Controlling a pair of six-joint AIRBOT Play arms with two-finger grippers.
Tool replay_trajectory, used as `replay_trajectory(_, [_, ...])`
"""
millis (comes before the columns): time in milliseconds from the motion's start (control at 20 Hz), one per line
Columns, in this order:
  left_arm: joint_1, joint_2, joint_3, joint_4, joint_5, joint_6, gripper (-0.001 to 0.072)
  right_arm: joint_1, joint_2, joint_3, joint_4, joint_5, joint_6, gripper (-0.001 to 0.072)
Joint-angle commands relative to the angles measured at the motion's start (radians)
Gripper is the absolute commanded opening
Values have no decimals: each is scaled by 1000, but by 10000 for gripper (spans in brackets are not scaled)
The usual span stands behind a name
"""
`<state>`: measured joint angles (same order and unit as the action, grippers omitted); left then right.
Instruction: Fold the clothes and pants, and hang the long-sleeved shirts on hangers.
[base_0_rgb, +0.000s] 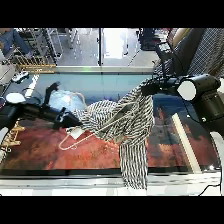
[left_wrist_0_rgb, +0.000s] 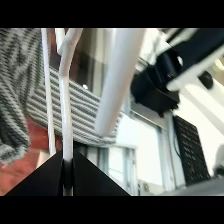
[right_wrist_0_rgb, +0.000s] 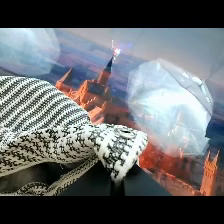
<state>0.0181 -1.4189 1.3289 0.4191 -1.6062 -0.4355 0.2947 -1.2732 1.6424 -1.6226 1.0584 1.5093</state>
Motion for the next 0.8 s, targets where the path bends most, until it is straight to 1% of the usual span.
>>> replay_trajectory(0, [-29, -7, 1, 16, 180, -56, 23, -1, 0, 1, 27, 0, 0, 55])
replay_trajectory(250, [-26, -7, 1, 15, 189, -56, 24, -1, 0, 1, 30, 2, 0, 55])
replay_trajectory(350, [-30, -7, 1, 15, 189, -56, 24, -1, 0, 1, 52, 0, 0, 55])
replay_trajectory(450, [-52, -7, 1, 15, 199, -51, 24, 7, 1, 1, 143, 9, -3, 55])
replay_trajectory(550, [-70, -7, 1, 14, 275, -56, 24, 49, 15, 1, 259, 80, -21, 55])
replay_trajectory(600, [-75, -7, 1, 7, 306, -56, 24, 87, 30, 1, 333, 135, -58, 55])
replay_trajectory(650, [-80, -7, 1, -11, 308, -51, 24, 128, 47, 1, 388, 174, -97, 55])
replay_trajectory(750, [-93, -7, 1, -23, 301, -47, 24, 220, 95, 1, 418, 223, -136, 55])
